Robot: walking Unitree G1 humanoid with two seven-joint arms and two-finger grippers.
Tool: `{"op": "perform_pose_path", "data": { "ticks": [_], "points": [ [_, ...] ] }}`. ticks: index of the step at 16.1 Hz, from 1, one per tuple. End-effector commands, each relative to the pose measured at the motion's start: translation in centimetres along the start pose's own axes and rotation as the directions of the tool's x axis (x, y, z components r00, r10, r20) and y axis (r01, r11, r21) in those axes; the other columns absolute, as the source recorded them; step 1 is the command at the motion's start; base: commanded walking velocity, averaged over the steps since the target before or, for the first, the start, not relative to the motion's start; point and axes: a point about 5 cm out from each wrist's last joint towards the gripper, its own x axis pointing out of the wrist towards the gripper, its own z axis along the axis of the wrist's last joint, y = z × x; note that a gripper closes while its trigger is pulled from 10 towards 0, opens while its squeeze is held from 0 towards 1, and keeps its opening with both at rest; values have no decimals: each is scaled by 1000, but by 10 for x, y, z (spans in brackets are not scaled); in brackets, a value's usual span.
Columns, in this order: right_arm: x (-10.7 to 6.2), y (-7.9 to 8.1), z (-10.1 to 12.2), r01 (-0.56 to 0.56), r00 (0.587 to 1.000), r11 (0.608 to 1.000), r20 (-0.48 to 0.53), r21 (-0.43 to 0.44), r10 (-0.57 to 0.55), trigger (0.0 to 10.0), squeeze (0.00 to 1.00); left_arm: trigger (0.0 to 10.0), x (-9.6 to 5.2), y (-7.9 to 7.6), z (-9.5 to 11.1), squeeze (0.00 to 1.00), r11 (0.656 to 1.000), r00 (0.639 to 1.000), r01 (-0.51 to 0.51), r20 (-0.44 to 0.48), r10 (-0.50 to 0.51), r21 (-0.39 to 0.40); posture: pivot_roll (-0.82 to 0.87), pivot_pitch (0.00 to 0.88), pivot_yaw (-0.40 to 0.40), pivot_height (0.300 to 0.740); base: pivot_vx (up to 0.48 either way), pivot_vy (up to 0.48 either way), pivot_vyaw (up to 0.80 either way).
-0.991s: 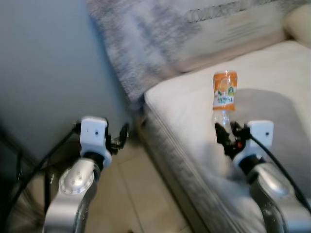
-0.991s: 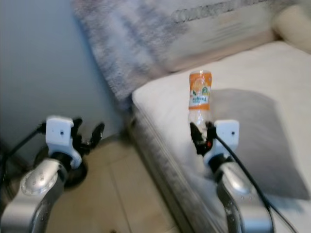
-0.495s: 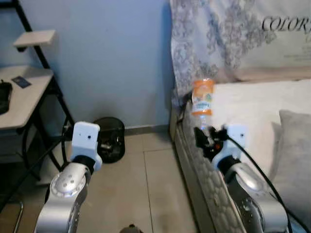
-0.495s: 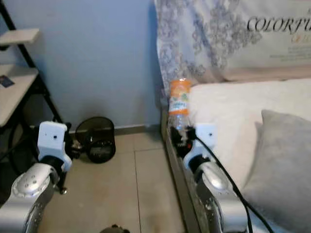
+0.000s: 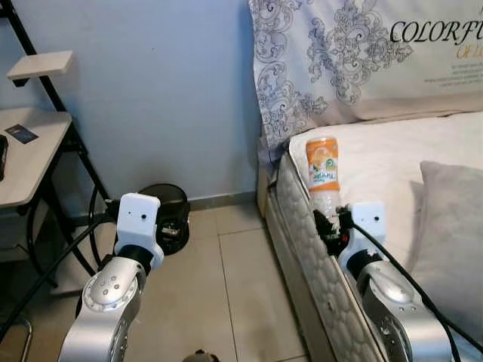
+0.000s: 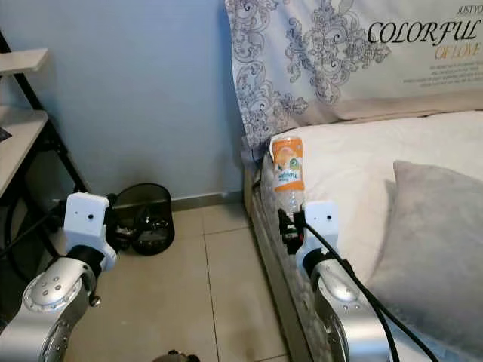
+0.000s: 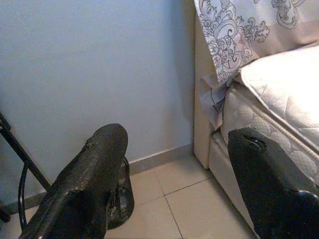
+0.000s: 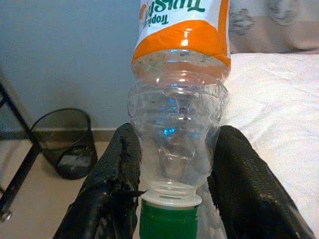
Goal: Clean up the room
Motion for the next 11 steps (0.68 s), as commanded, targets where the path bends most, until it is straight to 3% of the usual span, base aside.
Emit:
{"op": "perform_pose_path", "data": {
  "ticks": [1, 4, 6, 8, 11],
  "points": [
    [1, 6, 5, -56, 998, 998, 25, -10, 56, 10000, 0, 10000, -1, 2, 4, 0, 1000, 1000, 4, 9, -4, 12, 9, 0, 15, 740, 285, 0, 800],
    [4, 8, 6, -57, 998, 998, 38, 14, 56, 10000, 0, 10000, 1, 2, 5, 0, 1000, 1000, 10, 10, -10, 21, 10, 0, 21, 740, 286, 0, 800],
    [5, 6, 6, -39, 999, 996, 37, 77, 36, 10000, 0, 10000, 2, 2, 5, 0, 1000, 1000, 16, 12, -16, 22, 8, 0, 23, 740, 287, 0, 0],
    [4, 6, 3, -55, 998, 995, 25, 86, 53, 10000, 0, 10000, 3, 2, 5, 0, 1000, 1000, 16, 12, -17, 18, 6, 0, 22, 740, 285, 0, 0],
    [5, 7, 3, -51, 998, 998, 24, 47, 50, 10000, 0, 10000, 4, 0, 5, 0, 1000, 1000, 22, 13, -22, 13, 5, 0, 19, 740, 289, 0, 0]
  ]
}}
